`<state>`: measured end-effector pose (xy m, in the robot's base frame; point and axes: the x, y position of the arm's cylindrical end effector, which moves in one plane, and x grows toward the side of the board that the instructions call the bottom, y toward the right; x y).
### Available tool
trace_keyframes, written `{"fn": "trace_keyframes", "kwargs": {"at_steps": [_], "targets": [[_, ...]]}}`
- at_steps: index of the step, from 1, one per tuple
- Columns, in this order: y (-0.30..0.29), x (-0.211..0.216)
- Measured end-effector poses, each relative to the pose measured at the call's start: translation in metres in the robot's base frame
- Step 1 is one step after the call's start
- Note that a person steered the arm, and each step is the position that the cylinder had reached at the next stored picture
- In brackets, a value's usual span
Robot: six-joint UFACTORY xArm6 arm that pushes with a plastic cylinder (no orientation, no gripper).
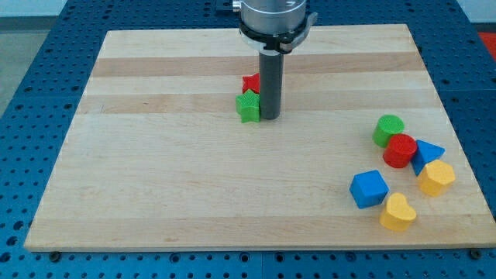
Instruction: Push the yellow hexagon to the bottom of the red circle
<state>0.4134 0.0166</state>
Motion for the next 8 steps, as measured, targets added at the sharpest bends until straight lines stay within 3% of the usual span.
{"fn": "trace_keyframes", "kwargs": {"at_steps": [6,7,8], "targets": [[0.24,-0.015],[0.243,0.018],[0.24,0.023]]}}
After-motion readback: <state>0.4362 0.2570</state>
